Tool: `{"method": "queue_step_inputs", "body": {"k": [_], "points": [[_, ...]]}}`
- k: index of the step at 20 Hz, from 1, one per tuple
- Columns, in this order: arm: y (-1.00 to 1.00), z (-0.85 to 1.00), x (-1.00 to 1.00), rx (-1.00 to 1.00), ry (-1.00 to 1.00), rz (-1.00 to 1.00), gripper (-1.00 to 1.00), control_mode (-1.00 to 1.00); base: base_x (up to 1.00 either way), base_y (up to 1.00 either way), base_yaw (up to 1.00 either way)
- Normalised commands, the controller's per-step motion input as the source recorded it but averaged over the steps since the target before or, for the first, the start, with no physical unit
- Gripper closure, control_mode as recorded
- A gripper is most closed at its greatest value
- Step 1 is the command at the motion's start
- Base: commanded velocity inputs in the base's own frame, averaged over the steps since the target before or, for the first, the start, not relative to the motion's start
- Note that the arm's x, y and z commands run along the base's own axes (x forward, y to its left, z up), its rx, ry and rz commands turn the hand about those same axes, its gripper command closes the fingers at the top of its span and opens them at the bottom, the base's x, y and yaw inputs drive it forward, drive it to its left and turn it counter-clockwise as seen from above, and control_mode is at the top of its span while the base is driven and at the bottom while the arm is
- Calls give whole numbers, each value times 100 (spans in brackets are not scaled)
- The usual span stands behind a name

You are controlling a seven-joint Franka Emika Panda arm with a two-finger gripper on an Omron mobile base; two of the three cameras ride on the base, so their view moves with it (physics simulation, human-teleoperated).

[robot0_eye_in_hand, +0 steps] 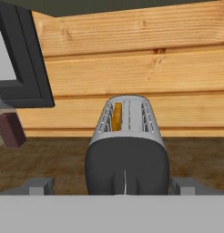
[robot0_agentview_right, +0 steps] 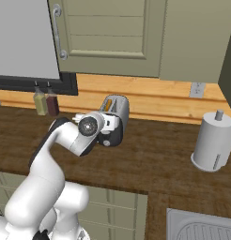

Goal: Start the toaster. Once the lever pops up, take the bread to the plate on the dining counter.

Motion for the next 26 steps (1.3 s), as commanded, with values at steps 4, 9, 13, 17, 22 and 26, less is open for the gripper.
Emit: {"method": "queue_step_inputs", "body": {"k": [4,9,13,17,22,26], "points": [[0,0,0,0,0,0,-100,-100,0,0,0],[0,0,0,0,0,0,-100,-100,0,0,0],[0,0,0,0,0,0,-100,-100,0,0,0],[0,0,0,0,0,0,-100,-100,0,0,0],[0,0,0,0,0,0,-100,-100,0,0,0],[0,0,0,0,0,0,-100,-100,0,0,0]]}}
